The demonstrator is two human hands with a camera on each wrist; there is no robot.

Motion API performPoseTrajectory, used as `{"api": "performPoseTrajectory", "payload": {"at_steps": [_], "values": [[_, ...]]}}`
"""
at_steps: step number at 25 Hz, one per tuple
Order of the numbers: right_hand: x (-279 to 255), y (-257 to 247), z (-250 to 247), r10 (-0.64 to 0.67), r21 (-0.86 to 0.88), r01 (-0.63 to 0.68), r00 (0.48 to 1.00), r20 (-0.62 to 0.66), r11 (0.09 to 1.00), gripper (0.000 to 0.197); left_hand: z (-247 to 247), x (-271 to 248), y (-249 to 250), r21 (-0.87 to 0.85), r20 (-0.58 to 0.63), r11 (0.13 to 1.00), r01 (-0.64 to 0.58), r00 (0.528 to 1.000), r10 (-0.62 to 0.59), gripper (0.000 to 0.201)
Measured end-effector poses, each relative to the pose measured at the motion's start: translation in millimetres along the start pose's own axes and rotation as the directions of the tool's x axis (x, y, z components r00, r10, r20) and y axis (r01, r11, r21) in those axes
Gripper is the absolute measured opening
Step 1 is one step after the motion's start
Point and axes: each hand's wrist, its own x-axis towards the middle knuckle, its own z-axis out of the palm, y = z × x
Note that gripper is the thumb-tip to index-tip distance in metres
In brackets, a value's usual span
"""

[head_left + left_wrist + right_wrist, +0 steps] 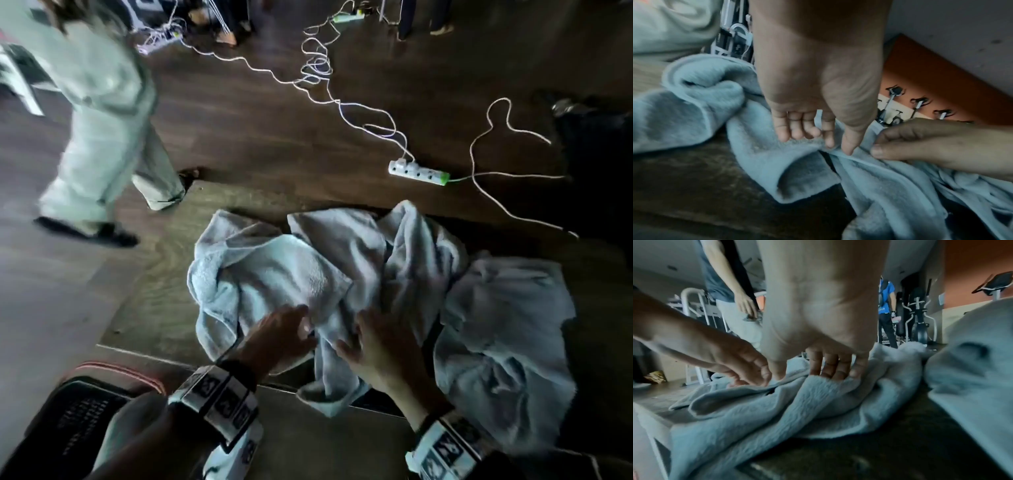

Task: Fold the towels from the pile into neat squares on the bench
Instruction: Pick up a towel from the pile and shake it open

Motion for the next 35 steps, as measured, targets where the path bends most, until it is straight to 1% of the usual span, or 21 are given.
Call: {"api": "performPoseTrajectory", "payload": {"at_steps": [1, 3, 4, 6, 8, 10, 13, 14, 15, 16, 18, 19, 21, 23, 24, 26, 29, 31, 32, 33, 35], "values": [[3, -2, 9, -0.045, -0.030, 0.044, 0.999, -0.025, 0.999, 0.033, 10, 6, -4, -0.005, -0.026, 1.000, -0.018, 0.999, 0.018, 0.037], [4, -5, 17, -0.091, -0.107, 0.086, 0.995, -0.043, 0.991, 0.024, 12, 10, -3, 0.046, -0.064, 0.999, 0.023, 0.998, -0.020, 0.035], [5, -5, 15, -0.055, -0.089, 0.050, 0.997, -0.057, 0.995, 0.021, 11, 12, -3, 0.091, -0.111, 0.992, 0.088, 0.991, -0.078, 0.030], [-1, -2, 5, 0.023, -0.036, -0.029, 0.990, -0.137, 0.999, 0.018, 5, 4, 9, 0.086, -0.215, 0.989, 0.123, 0.971, -0.102, 0.019], [-10, 3, -13, 0.067, 0.053, -0.057, 0.975, -0.211, 0.997, 0.018, -3, -9, 23, -0.023, -0.296, 0.999, 0.036, 0.954, -0.041, 0.016], [-15, 4, -31, 0.076, 0.118, -0.054, 0.979, -0.190, 0.992, 0.034, -13, -14, 38, -0.145, -0.415, 0.983, -0.108, 0.909, 0.039, 0.013], [-20, -9, -44, -0.053, 0.174, 0.096, 0.970, -0.237, 0.980, 0.070, -31, -35, 69, -0.247, -0.461, 0.920, -0.303, 0.872, 0.164, 0.011], [-22, -18, -52, -0.100, 0.165, 0.148, 0.959, -0.266, 0.975, 0.075, -40, -44, 80, -0.256, -0.455, 0.899, -0.355, 0.865, 0.212, 0.010], [-20, -23, -58, -0.157, 0.135, 0.204, 0.941, -0.299, 0.970, 0.070, -48, -52, 89, -0.260, -0.440, 0.880, -0.398, 0.860, 0.259, 0.009], [-19, -26, -66, -0.197, 0.075, 0.236, 0.919, -0.343, 0.969, 0.055, -57, -58, 95, -0.251, -0.429, 0.879, -0.405, 0.861, 0.274, 0.009], [-23, -34, -88, -0.195, 0.026, 0.231, 0.872, -0.449, 0.973, 0.021, -74, -69, 99, -0.228, -0.421, 0.877, -0.423, 0.855, 0.303, 0.011], [-25, -37, -100, -0.199, 0.030, 0.243, 0.852, -0.484, 0.969, 0.015, -81, -73, 95, -0.187, -0.448, 0.877, -0.443, 0.833, 0.325, 0.012], [-29, -42, -123, -0.162, 0.105, 0.250, 0.841, -0.517, 0.963, 0.014, -95, -73, 79, -0.075, -0.529, 0.914, -0.398, 0.793, 0.302, 0.009], [-34, -46, -144, -0.051, 0.204, 0.183, 0.849, -0.525, 0.962, 0.014, -109, -79, 66, -0.039, -0.600, 0.969, -0.246, 0.781, 0.174, 0.001], [-36, -46, -153, 0.028, 0.257, 0.124, 0.855, -0.517, 0.958, 0.015, -114, -84, 61, -0.052, -0.616, 0.979, -0.197, 0.778, 0.124, 0.008], [-39, -41, -162, 0.105, 0.310, 0.054, 0.875, -0.473, 0.949, 0.017, -122, -96, 58, -0.082, -0.624, 0.978, -0.190, 0.775, 0.098, 0.019], [-49, -38, -158, -0.005, 0.343, 0.140, 0.930, -0.366, 0.929, 0.033, -125, -108, 74, -0.144, -0.624, 0.944, -0.296, 0.768, 0.146, 0.020], [-59, -52, -153, -0.160, 0.350, 0.284, 0.925, -0.344, 0.893, 0.053, -122, -111, 88, -0.150, -0.599, 0.910, -0.386, 0.768, 0.227, 0.026], [-64, -61, -151, -0.215, 0.342, 0.336, 0.914, -0.345, 0.877, 0.055, -120, -111, 95, -0.150, -0.577, 0.894, -0.422, 0.772, 0.267, 0.028], [-66, -68, -150, -0.254, 0.332, 0.372, 0.902, -0.349, 0.867, 0.051, -118, -112, 102, -0.160, -0.551, 0.877, -0.453, 0.778, 0.301, 0.023], [-69, -79, -155, -0.242, 0.291, 0.338, 0.916, -0.319, 0.895, 0.029, -116, -111, 108, -0.174, -0.509, 0.865, -0.471, 0.795, 0.331, 0.004]]}}
